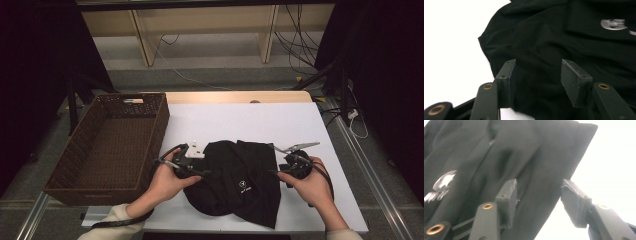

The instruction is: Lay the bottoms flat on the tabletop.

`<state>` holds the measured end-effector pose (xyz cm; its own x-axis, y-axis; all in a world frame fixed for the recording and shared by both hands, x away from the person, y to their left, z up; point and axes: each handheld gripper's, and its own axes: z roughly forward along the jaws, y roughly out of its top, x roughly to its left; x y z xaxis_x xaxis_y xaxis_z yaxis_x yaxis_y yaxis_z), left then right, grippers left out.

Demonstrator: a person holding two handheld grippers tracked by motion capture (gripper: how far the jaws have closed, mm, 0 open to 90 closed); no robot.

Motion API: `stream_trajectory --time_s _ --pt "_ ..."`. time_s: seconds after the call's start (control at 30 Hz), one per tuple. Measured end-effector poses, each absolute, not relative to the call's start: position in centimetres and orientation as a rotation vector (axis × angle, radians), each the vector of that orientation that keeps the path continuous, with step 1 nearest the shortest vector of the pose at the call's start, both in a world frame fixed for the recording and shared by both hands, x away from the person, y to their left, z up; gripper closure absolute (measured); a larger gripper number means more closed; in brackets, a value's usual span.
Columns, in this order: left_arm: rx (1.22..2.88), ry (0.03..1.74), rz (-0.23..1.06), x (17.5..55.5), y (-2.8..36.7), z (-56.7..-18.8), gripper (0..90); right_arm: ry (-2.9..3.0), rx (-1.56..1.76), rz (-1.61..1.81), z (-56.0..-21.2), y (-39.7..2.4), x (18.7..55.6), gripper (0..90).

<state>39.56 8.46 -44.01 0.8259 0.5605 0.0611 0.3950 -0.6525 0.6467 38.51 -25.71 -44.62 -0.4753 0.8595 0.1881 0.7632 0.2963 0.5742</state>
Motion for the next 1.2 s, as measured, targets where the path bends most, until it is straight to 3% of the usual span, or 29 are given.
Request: stream_trajectory --time_s 0.2,0.3,0.4,0.43,0.57,0.87,1.1,1.2 --pt "2.447 0.721 0.288 41.0 6.9 -46.7 47.2 2.358 1.462 0.843 -45.9 -26.2 41.1 50.2" --pt "2.476 0.696 0.270 41.1 6.6 -47.3 52.9 2.431 1.393 0.768 -47.1 -25.4 41.5 63.7" --pt "2.463 0.690 0.223 41.1 6.6 -47.5 63.5 2.478 1.362 0.722 -46.9 -24.9 41.2 88.2" --pt "2.465 0.682 0.207 41.1 6.5 -47.5 68.0 2.496 1.359 0.705 -46.8 -24.9 41.0 90.0" --pt "2.467 0.657 0.242 40.8 6.6 -47.3 89.1 2.554 1.378 0.559 -45.9 -24.6 40.1 90.0" --pt "2.368 0.730 0.350 41.0 8.9 -44.9 90.0 2.738 1.557 0.321 -44.7 -25.5 35.3 90.0" --pt "2.384 0.779 0.430 41.2 10.1 -44.3 90.0 2.964 1.537 0.177 -44.6 -25.4 32.6 90.0" --pt "2.380 0.803 0.425 41.3 10.5 -44.3 90.0 2.944 1.552 0.223 -44.0 -25.4 32.7 81.8"
